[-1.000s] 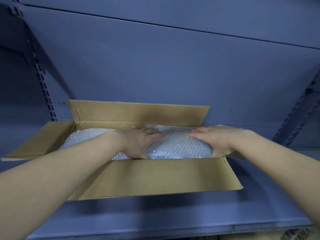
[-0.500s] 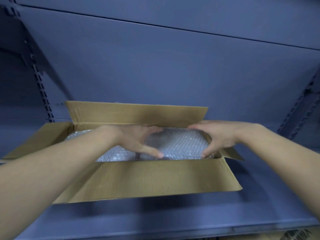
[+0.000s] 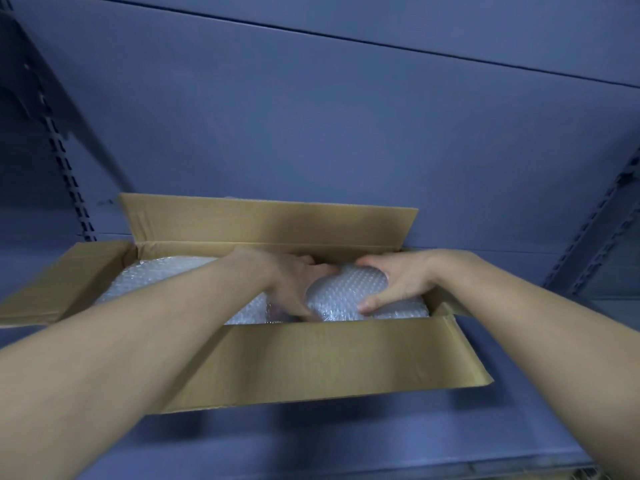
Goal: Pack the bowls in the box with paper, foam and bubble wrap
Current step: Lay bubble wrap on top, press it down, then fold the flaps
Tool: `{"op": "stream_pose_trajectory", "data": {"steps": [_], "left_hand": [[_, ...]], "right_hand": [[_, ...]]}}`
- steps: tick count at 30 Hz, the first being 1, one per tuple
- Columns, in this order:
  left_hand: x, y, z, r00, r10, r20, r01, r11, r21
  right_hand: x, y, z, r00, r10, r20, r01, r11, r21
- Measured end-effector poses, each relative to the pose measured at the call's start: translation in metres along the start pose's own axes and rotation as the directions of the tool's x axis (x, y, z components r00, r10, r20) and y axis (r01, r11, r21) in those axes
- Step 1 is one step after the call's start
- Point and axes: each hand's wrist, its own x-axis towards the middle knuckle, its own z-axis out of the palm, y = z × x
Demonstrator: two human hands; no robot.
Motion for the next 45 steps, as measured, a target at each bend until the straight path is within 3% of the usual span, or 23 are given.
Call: {"op": "stream_pose_trajectory", "data": {"steps": [4, 9, 14, 18, 24, 30, 35, 41, 45], "left_hand": [[-0.002, -0.003, 0.001, 0.999, 0.037, -0.040, -0.039, 0.998, -0.051], [-0.025, -0.020, 0.006, 0.983, 0.079, -0.166, -0.096, 0.990, -0.098], [-0.029, -0.028, 0.012, 0.992, 0.068, -0.105, -0.072, 0.997, -0.039], [-0.024, -0.024, 0.015, 0.997, 0.026, -0.074, -0.024, 0.999, 0.023], [-0.026, -0.022, 0.024, 0.984, 0.065, -0.165, -0.052, 0.995, 0.083], [-0.035, -0.020, 0.016, 0.966, 0.112, -0.231, -0.117, 0.993, -0.009], [-0.025, -0.016, 0.020, 0.988, 0.069, -0.140, -0.056, 0.994, 0.093], [-0.022, -0.015, 0.021, 0.991, 0.052, -0.123, -0.041, 0.995, 0.096], [-0.028, -0.017, 0.018, 0.973, 0.091, -0.213, -0.099, 0.995, -0.027]], "right_hand": [[0.002, -0.004, 0.000, 0.999, 0.013, -0.041, -0.013, 1.000, -0.002], [-0.017, -0.002, -0.002, 0.977, -0.039, -0.210, 0.023, 0.997, -0.077], [-0.034, -0.008, -0.002, 0.988, 0.051, -0.148, -0.063, 0.995, -0.078], [-0.029, -0.016, 0.010, 0.975, 0.131, -0.181, -0.142, 0.989, -0.049], [-0.029, -0.026, 0.014, 0.959, 0.201, -0.201, -0.220, 0.972, -0.078], [-0.030, -0.034, 0.012, 0.932, 0.230, -0.280, -0.282, 0.946, -0.161], [-0.021, -0.042, 0.014, 0.935, 0.297, -0.195, -0.321, 0.941, -0.105], [-0.019, -0.031, 0.018, 0.926, 0.292, -0.239, -0.302, 0.953, -0.004], [-0.016, -0.018, 0.021, 0.929, 0.142, -0.343, -0.158, 0.987, -0.020]]}}
